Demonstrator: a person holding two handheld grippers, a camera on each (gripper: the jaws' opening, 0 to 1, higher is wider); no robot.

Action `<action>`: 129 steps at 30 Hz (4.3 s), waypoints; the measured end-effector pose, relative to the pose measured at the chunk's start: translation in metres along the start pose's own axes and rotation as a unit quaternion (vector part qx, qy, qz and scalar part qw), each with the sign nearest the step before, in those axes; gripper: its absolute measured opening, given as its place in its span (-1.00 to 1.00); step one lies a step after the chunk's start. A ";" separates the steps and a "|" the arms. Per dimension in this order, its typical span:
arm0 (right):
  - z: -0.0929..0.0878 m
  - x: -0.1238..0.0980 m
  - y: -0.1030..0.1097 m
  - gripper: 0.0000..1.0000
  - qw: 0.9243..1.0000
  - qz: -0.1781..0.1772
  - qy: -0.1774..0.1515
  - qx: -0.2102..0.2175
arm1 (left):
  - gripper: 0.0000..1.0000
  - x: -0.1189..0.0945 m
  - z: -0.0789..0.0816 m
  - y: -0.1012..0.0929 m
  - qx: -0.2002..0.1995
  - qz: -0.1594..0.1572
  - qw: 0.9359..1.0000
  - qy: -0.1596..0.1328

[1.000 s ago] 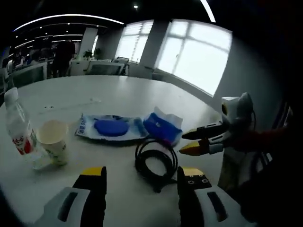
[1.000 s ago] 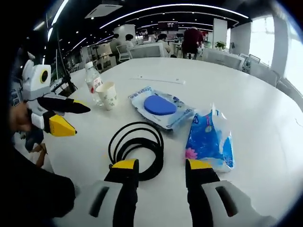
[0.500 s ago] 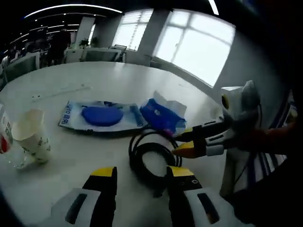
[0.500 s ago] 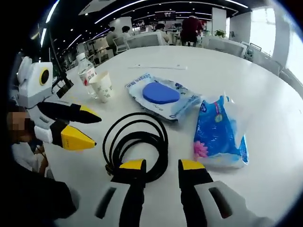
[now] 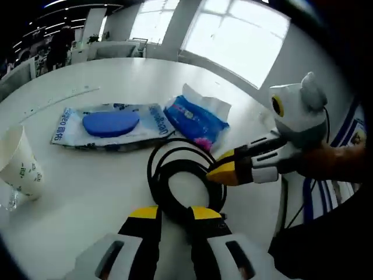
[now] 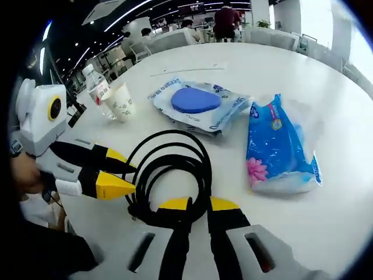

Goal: Arrange the tabletop items into an orderly group along one side of the table until the central work area is clear of visible clutter.

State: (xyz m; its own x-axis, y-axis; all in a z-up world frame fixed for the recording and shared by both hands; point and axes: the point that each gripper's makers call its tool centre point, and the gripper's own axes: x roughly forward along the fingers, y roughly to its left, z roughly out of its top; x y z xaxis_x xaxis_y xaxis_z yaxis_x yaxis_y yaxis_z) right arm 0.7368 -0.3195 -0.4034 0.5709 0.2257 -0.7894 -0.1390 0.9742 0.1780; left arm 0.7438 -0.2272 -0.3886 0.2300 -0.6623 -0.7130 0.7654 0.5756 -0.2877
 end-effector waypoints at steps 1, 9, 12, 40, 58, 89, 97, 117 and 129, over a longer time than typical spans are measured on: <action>0.001 -0.001 0.002 -0.91 1.000 0.005 -0.003 0.013 | -0.75 -0.001 0.000 -0.001 -0.007 -0.003 1.000 -0.004; 0.009 -0.013 0.006 -0.98 0.999 0.012 -0.022 0.040 | -0.84 -0.011 0.001 -0.004 -0.037 -0.014 0.999 -0.011; 0.017 -0.022 0.008 -1.00 0.998 0.014 -0.034 0.050 | -0.84 -0.017 0.002 -0.010 -0.033 -0.020 0.999 -0.012; 0.022 -0.090 -0.047 -1.00 0.993 -0.010 -0.086 0.082 | -0.84 -0.010 0.047 -0.079 0.007 -0.088 0.995 -0.040; -0.007 -0.077 -0.070 -1.00 0.992 -0.018 -0.090 0.089 | -0.84 0.027 0.032 -0.090 0.028 -0.102 0.994 -0.003; -0.014 -0.067 -0.073 -0.71 0.994 -0.044 -0.079 0.066 | -0.49 0.020 0.015 -0.072 0.026 -0.096 0.995 0.020; 0.002 -0.076 -0.064 -0.44 0.993 -0.038 -0.097 0.051 | -0.33 -0.005 0.027 -0.059 0.020 -0.083 0.996 -0.018; 0.057 -0.090 -0.049 0.43 0.987 -0.024 -0.151 0.047 | 0.35 -0.064 0.071 0.014 0.022 -0.015 0.997 -0.070; 0.075 -0.087 -0.040 0.74 0.987 -0.015 -0.159 0.034 | 0.72 -0.086 0.113 0.042 0.040 0.001 0.995 -0.089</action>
State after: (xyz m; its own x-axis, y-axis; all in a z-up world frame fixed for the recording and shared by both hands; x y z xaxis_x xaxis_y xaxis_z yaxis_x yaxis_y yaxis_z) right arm 0.7536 -0.3773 -0.2979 0.8004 0.1772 -0.5727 -0.0691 0.9762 0.2055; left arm 0.8244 -0.2002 -0.2678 0.3289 -0.7392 -0.5877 0.8084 0.5421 -0.2293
